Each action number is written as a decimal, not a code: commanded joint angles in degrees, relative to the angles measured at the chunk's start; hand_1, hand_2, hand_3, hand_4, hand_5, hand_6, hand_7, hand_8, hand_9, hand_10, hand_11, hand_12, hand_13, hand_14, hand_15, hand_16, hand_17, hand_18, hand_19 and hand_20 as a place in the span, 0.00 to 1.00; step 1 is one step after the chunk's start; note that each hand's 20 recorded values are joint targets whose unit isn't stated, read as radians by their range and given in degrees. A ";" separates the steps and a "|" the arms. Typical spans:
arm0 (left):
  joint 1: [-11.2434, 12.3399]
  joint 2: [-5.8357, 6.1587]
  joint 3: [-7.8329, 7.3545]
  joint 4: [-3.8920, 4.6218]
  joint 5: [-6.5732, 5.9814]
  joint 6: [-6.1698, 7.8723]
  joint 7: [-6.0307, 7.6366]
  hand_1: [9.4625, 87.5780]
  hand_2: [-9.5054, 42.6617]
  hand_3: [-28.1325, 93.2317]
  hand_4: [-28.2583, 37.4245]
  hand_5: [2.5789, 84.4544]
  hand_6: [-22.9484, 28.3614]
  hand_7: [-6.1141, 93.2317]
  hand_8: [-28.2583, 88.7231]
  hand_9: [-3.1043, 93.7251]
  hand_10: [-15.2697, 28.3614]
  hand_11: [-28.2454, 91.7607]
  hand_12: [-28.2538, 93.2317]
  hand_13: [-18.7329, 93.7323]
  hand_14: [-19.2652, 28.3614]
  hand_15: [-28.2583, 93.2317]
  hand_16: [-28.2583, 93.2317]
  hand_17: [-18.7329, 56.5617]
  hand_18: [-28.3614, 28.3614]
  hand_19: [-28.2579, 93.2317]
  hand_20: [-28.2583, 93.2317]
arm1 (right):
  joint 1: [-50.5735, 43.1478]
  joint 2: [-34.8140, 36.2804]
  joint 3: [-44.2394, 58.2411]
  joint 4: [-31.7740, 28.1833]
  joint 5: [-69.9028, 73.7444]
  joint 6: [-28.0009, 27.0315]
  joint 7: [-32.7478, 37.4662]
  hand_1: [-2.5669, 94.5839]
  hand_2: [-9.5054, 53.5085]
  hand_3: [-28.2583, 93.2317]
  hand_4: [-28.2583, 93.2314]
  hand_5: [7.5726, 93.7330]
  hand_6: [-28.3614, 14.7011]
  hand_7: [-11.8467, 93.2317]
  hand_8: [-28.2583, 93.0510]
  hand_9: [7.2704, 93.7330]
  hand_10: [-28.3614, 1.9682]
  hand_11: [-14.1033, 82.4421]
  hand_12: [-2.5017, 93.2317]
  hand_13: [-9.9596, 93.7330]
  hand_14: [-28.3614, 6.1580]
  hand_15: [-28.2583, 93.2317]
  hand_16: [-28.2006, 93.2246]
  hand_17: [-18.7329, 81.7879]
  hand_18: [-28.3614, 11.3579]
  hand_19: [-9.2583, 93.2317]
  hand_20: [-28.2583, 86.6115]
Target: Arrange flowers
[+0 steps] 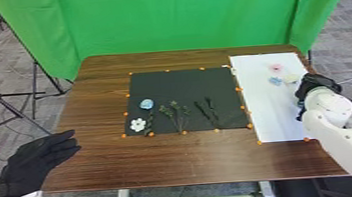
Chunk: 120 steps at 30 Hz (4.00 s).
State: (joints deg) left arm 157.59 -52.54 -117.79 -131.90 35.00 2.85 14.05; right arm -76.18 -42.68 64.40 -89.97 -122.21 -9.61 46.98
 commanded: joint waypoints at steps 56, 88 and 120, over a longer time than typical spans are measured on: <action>-3.87 2.99 -1.54 0.67 0.40 -0.71 -2.68 0.23 0.29 0.88 0.17 0.59 0.75 0.20 0.17 0.46 0.88 0.55 0.32 0.42 1.00 0.73 0.13 0.12 0.90 0.72 0.36 | 20.01 -32.44 -24.23 2.45 3.24 4.68 -8.96 0.62 0.00 0.88 0.00 0.78 0.63 0.50 0.26 0.92 0.79 0.37 0.44 0.88 0.73 0.79 0.46 0.50 0.23 0.91 0.34; -5.51 3.81 0.07 1.39 -0.20 -0.53 -1.55 0.23 0.29 0.88 0.17 0.59 0.75 0.20 0.17 0.46 0.88 0.55 0.32 0.42 1.00 0.73 0.13 0.12 0.90 0.72 0.36 | 16.05 -37.48 -22.19 6.01 0.01 5.53 -7.07 0.56 0.00 0.85 0.00 0.74 0.62 0.46 0.23 0.89 0.74 0.32 0.41 0.84 0.69 0.79 0.45 0.46 0.23 0.90 0.34; -6.61 4.23 0.21 1.58 -0.12 -1.27 -3.11 0.23 0.29 0.88 0.17 0.59 0.75 0.20 0.17 0.46 0.88 0.55 0.32 0.43 1.00 0.74 0.13 0.12 0.90 0.72 0.36 | 16.18 -36.93 -23.31 5.18 -6.77 0.72 -7.70 0.43 0.00 0.89 0.00 0.69 0.58 0.35 0.12 0.71 0.45 0.59 0.29 0.74 0.52 0.88 0.45 0.40 0.12 0.88 0.37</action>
State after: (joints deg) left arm 151.46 -47.84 -117.66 -130.52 34.73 2.44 12.10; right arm -60.01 -79.69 41.19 -84.36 -127.20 -8.23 39.08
